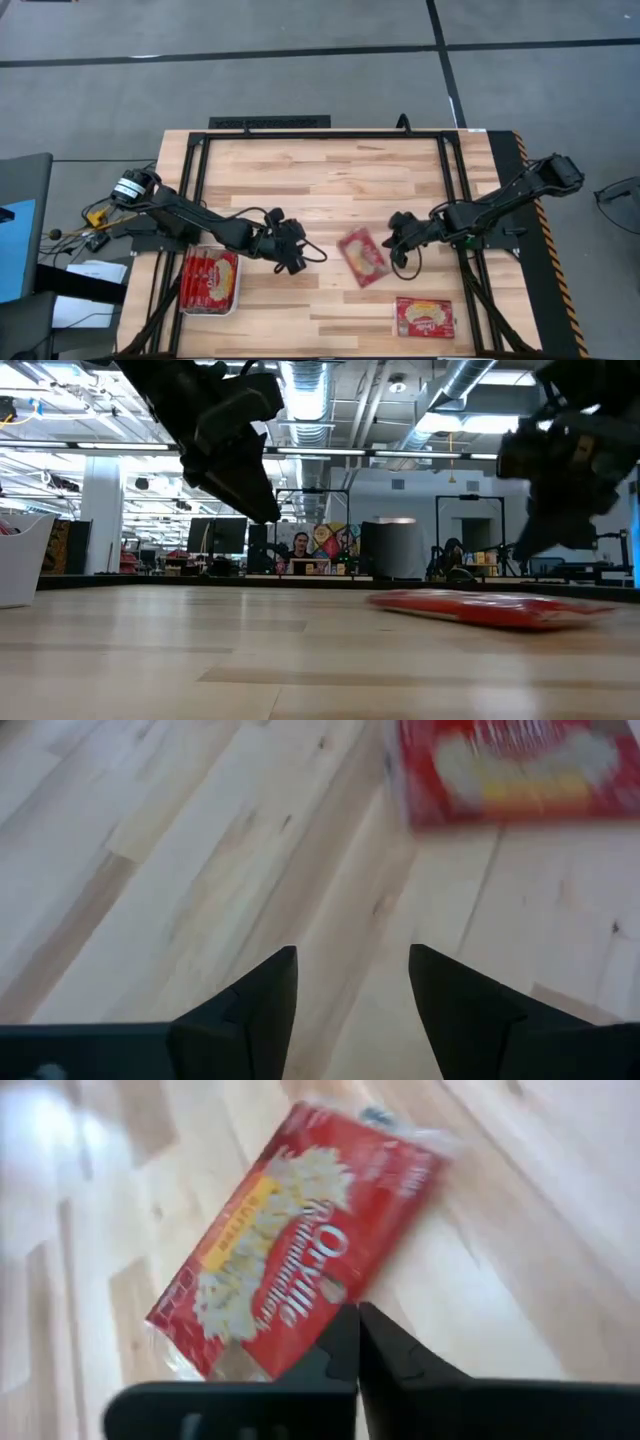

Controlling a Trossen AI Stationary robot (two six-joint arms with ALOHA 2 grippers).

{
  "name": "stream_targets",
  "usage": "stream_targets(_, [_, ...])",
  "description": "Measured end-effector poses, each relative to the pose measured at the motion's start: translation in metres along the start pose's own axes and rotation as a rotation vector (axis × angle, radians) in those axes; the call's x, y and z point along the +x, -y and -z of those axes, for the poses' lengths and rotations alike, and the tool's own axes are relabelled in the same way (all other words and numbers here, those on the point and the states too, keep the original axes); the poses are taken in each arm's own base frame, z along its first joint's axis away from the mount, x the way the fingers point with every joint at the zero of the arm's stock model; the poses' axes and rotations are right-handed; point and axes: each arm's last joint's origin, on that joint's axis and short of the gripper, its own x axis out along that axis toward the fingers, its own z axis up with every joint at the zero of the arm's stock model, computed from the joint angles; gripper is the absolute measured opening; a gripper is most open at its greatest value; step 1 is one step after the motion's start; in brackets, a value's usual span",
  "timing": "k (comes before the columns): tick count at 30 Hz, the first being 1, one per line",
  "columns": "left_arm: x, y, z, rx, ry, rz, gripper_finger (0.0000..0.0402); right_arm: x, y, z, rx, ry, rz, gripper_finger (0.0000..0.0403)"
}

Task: Sort popcorn bags into baskets
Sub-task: Put the red popcorn bag into the white bin

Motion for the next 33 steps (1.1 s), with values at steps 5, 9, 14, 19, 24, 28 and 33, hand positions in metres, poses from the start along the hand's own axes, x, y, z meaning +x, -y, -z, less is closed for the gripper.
stream_targets(5, [0.000, 0.000, -0.001, -0.012, 0.016, -0.006, 0.0183, -0.007, -0.012, -0.014, -0.062, 0.033, -0.002, 0.0021])
stream_targets(9, [0.003, 0.001, -0.010, -0.046, 0.070, 0.031, 0.0183, -0.010, -0.014, -0.017, -0.032, 0.008, 0.045, 0.0077])
stream_targets(14, [0.016, 0.001, -0.017, -0.027, 0.072, 0.153, 0.0183, -0.005, -0.014, -0.010, 0.097, -0.029, 0.045, 0.0154])
stream_targets(19, [0.034, 0.003, -0.011, -0.022, 0.057, 0.180, 0.0183, 0.015, -0.018, 0.007, 0.194, -0.088, 0.067, 0.0222])
stream_targets(24, [0.063, 0.010, 0.001, -0.033, 0.030, 0.238, 0.0183, 0.037, -0.030, 0.019, 0.198, -0.121, 0.000, 0.0242])
stream_targets(28, [0.083, 0.013, 0.012, -0.039, 0.014, 0.241, 0.0183, 0.057, -0.039, 0.023, 0.209, -0.103, -0.096, 0.0228])
stream_targets(33, [0.093, 0.011, 0.016, -0.065, -0.009, 0.222, 0.0183, 0.076, -0.043, 0.022, 0.161, -0.098, -0.084, 0.0160])
